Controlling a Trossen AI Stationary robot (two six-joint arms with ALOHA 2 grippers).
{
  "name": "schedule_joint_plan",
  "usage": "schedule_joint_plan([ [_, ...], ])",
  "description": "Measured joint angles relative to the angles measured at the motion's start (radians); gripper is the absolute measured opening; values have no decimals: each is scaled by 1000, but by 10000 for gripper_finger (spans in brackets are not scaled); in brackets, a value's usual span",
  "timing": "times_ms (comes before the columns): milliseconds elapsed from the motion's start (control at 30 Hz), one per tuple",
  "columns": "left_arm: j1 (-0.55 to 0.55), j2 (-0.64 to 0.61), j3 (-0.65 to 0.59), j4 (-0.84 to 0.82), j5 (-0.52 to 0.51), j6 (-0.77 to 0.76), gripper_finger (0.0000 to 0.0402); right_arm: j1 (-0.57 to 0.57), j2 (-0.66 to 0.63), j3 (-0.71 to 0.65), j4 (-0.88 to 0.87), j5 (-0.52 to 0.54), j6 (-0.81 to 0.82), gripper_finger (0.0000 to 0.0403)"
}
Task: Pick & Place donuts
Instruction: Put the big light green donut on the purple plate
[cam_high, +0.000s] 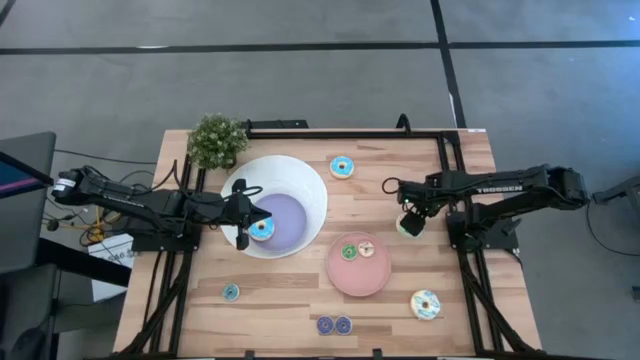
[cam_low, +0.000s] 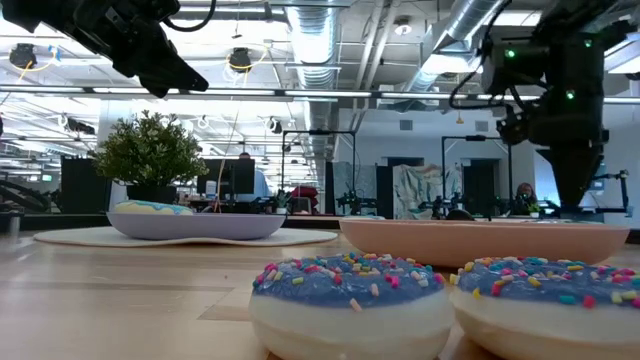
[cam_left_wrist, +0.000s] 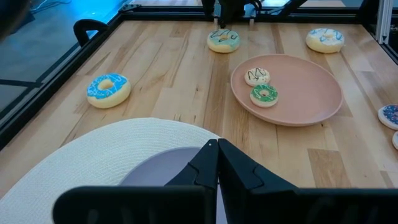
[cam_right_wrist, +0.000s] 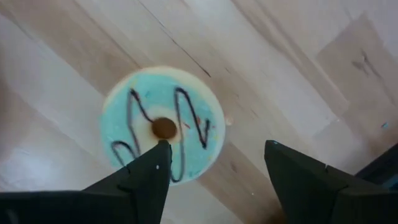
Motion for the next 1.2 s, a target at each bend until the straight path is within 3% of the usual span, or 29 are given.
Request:
schedule_joint_plan([
  [400,0,0,0,-4,0,0,0,0,12,-40,97,-12,39,229],
  [833,0,0,0,-10,0,-1,0,1,242,-36,146,-60,-8,223],
  [1200,0,0,0,-10,1,-2,0,-2,185,-41,188,-54,9,211],
])
